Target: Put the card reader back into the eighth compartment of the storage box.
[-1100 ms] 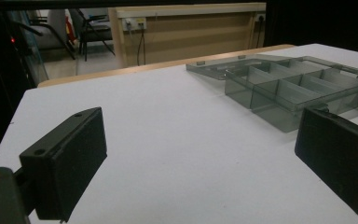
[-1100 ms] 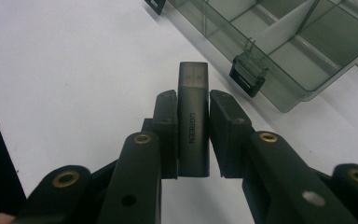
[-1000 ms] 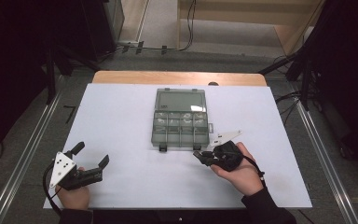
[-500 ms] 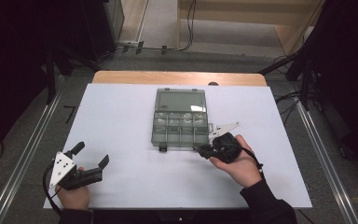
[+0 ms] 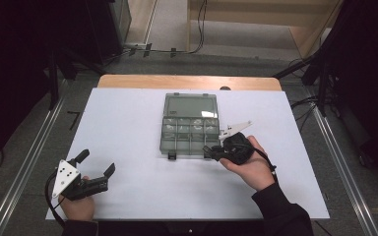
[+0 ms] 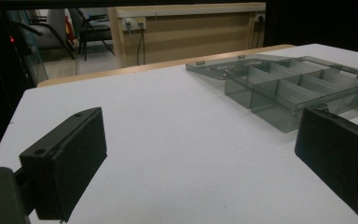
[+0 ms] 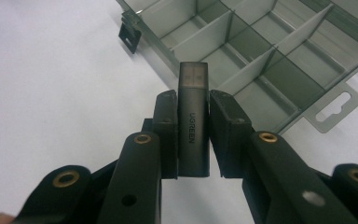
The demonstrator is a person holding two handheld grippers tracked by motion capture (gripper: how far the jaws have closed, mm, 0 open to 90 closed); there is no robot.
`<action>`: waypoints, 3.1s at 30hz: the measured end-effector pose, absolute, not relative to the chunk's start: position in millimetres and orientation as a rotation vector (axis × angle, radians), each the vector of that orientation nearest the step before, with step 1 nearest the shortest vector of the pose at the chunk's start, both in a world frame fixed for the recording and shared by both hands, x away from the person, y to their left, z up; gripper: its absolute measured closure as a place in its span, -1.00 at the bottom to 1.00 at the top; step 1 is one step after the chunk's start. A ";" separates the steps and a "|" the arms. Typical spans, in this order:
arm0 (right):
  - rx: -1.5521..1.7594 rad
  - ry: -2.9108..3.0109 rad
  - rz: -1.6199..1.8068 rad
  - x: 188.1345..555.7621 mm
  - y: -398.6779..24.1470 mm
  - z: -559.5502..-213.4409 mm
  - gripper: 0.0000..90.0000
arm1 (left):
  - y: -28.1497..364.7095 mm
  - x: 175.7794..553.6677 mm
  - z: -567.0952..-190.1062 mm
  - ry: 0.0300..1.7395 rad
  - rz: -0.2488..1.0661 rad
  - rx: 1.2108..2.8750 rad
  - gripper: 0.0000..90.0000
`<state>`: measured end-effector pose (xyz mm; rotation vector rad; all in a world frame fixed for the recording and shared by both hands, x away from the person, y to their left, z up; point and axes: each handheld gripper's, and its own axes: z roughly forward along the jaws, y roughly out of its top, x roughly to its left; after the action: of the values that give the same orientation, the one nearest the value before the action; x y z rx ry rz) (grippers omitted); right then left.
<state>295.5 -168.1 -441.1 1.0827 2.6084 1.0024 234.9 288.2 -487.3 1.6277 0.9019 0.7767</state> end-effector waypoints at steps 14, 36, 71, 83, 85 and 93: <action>1.152 2.557 0.985 313.6 -175.4 -445.5 0.59 | 288.3 235.0 -487.2 0.901 0.775 1.628 -0.95; 1.284 2.386 1.044 330.5 -180.4 -450.5 -0.31 | 288.8 235.0 -487.1 0.901 0.771 1.627 -0.95; 1.192 2.144 1.388 279.4 -234.9 -457.8 -1.00 | 288.5 234.8 -487.3 0.904 0.778 1.623 -0.95; 1.188 2.090 1.420 264.2 -249.1 -465.7 -1.00 | 288.6 234.6 -487.3 0.902 0.776 1.620 -0.95; 1.179 2.085 1.421 261.0 -252.1 -466.3 -1.00 | 288.6 234.6 -487.3 0.902 0.776 1.620 -0.95; 1.149 2.040 1.445 245.9 -266.2 -464.3 -1.00 | 288.7 234.6 -487.1 0.902 0.775 1.624 -0.95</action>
<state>245.9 -266.2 -464.3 1.1491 2.0400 1.4448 234.6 288.7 -487.1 1.6242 0.9025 0.7753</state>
